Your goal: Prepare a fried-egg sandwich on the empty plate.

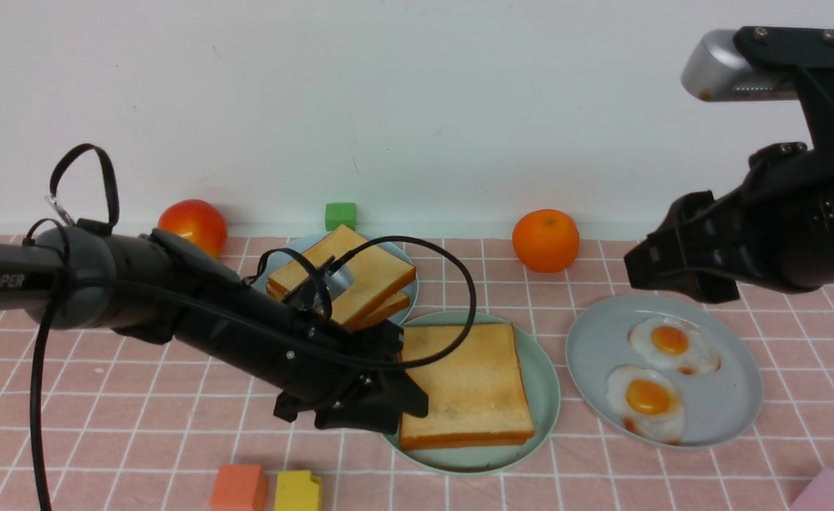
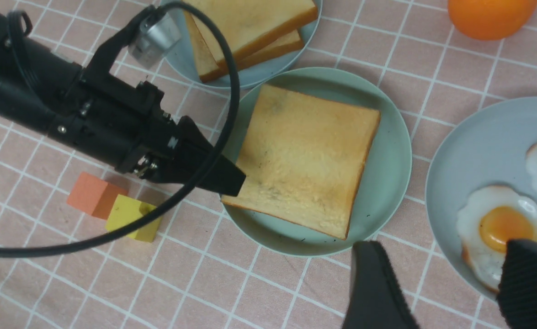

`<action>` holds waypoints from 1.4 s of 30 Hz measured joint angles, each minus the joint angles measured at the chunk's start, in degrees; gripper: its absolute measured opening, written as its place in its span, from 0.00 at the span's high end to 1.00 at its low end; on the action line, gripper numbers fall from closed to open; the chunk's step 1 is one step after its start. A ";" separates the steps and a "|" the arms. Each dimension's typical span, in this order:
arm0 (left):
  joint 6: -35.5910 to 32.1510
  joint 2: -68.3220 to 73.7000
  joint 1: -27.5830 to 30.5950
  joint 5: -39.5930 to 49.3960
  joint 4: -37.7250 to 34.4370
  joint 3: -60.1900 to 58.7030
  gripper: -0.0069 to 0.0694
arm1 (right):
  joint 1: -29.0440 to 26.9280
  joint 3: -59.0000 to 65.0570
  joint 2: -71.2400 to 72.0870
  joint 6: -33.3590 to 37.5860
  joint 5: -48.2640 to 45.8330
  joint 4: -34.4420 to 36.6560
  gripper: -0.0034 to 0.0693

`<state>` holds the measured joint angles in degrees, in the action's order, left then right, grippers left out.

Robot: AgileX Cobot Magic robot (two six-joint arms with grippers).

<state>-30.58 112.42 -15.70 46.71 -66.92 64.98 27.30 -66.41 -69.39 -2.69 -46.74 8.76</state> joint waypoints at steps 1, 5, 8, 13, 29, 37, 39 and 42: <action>1.55 -0.49 0.00 -0.33 1.91 0.00 0.43 | 0.00 0.00 0.00 -0.07 -0.06 0.00 0.40; 7.45 -2.40 0.00 -2.09 8.41 0.00 0.43 | 0.00 0.00 0.00 -0.25 -0.68 0.00 0.40; 11.74 -4.83 0.00 -3.41 15.52 0.00 0.43 | 0.00 0.00 0.00 -0.25 -0.97 -0.41 0.40; 15.52 -11.95 0.00 -3.42 24.41 0.00 0.44 | -1.96 0.00 0.00 -1.82 -1.93 -2.58 0.45; 16.75 -44.58 0.00 9.20 29.26 -0.31 0.88 | -8.77 29.17 27.51 -4.70 16.41 -4.52 0.96; 25.50 -64.45 0.00 13.98 35.30 -6.97 0.89 | -8.77 50.94 52.76 -4.70 37.89 -4.84 0.96; 26.84 -72.08 0.00 14.92 36.44 -10.69 0.89 | -8.77 54.82 58.77 -4.70 40.69 -5.39 0.96; 28.56 -80.90 0.00 15.81 36.74 -15.85 0.89 | -8.77 57.40 65.29 -4.70 40.33 -5.76 0.96</action>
<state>-2.02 31.51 -15.70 62.51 -30.18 49.13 18.53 -9.01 -4.11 -7.39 -6.41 3.00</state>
